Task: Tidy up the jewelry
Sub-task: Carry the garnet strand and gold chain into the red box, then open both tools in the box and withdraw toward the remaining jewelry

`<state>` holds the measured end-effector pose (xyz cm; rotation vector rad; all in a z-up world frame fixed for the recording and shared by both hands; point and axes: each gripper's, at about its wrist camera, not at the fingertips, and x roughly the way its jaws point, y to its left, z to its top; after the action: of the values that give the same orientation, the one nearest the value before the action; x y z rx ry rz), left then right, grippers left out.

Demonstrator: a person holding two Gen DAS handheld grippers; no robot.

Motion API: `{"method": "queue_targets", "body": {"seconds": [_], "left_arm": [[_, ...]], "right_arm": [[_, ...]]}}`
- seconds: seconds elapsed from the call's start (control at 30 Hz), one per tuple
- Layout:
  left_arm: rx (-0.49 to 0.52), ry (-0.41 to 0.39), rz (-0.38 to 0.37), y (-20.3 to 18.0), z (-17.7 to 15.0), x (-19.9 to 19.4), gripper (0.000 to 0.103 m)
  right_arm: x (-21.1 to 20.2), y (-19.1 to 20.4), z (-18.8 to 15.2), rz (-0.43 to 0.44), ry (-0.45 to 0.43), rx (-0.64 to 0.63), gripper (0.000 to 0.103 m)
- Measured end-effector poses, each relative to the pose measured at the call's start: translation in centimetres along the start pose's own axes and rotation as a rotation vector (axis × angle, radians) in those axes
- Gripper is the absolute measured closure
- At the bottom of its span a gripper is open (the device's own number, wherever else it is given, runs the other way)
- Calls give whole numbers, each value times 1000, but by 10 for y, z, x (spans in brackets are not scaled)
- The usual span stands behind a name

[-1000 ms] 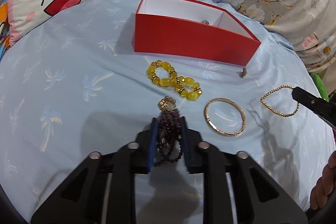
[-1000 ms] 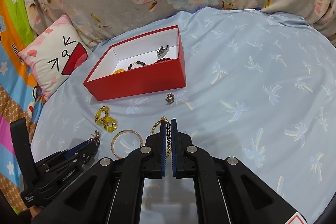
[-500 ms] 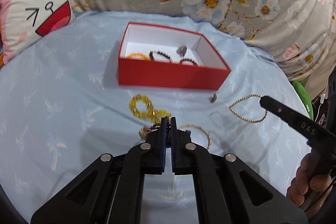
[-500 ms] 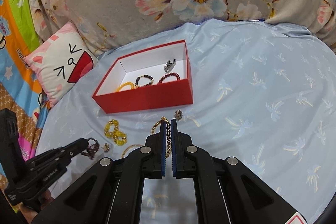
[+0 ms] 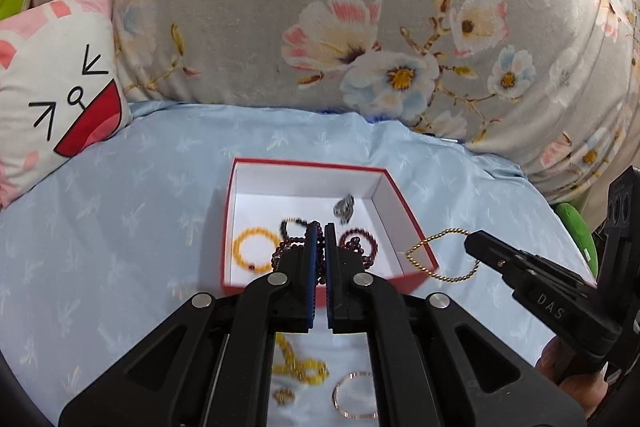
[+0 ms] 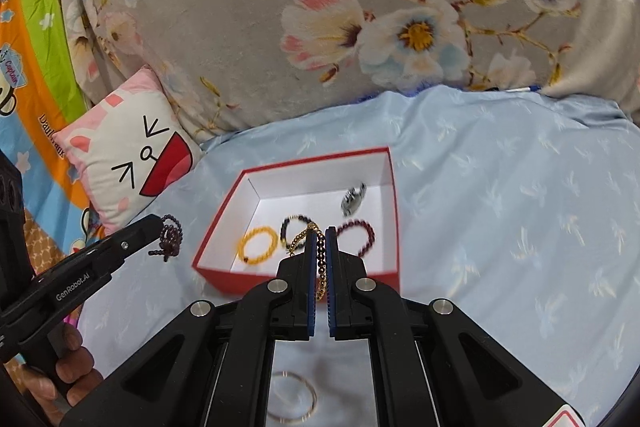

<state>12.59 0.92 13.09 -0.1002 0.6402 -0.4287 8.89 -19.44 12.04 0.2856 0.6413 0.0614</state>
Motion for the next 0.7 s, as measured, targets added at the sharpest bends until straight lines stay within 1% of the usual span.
{"method": "queue_targets", "body": {"seconds": [0.13, 0.27, 0.37, 0.53, 0.63, 0.67, 0.7], "left_arm": [[-26, 36, 2, 6, 12, 35, 100], [-43, 92, 8, 12, 10, 69, 100], [-52, 131, 14, 17, 4, 89, 100], [-54, 177, 11, 22, -6, 108, 100], [-55, 180, 20, 23, -10, 112, 99], [-58, 174, 27, 24, -10, 112, 97], [-59, 170, 30, 24, -9, 111, 95]], "right_arm": [[34, -3, 17, 22, 31, 22, 99], [73, -9, 22, 39, 87, 52, 99], [96, -11, 19, 37, 126, 65, 99], [122, -13, 9, 22, 177, 50, 98], [125, -13, 7, -10, 169, 34, 92], [124, -13, 7, -19, 163, 26, 89], [122, -13, 8, -26, 156, 23, 83]]}}
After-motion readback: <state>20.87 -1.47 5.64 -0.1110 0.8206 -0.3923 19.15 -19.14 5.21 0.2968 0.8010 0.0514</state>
